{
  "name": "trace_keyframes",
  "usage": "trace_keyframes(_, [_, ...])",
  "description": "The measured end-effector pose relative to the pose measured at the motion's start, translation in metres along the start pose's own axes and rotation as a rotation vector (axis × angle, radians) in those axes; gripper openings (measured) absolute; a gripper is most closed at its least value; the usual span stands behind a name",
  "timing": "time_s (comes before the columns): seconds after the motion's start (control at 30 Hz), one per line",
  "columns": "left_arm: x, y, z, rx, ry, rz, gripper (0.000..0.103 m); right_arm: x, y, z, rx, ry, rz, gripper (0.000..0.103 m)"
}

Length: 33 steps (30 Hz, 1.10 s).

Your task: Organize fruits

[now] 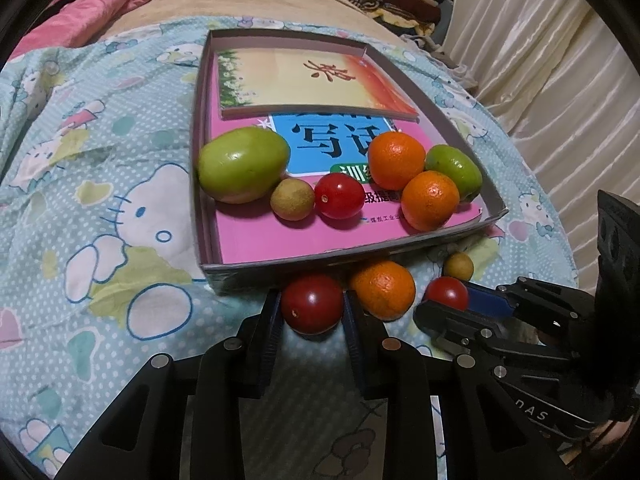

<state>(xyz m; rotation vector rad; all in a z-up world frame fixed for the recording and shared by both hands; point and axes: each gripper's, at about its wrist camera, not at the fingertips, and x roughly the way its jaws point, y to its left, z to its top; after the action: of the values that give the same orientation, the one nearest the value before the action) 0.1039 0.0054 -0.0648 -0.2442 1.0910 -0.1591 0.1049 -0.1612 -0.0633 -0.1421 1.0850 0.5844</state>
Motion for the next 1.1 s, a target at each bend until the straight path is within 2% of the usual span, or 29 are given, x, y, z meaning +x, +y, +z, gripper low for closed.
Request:
trace_keyframes(0.3, [-0.021, 0.003, -0.003, -0.016, -0.049, -0.002, 0.031, -0.010, 0.002, 0.003, 0.000, -0.046, 0.034, 0.027])
trace_keyframes(0.77, [-0.031, 0.003, -0.003, -0.023, -0.091, 0.006, 0.031, -0.022, 0.003, 0.007, -0.008, -0.109, 0.043, 0.027])
trace_keyframes(1.1, [-0.046, 0.003, 0.001, -0.023, -0.170, -0.004, 0.031, -0.033, 0.003, 0.009, -0.016, -0.162, 0.055, 0.027])
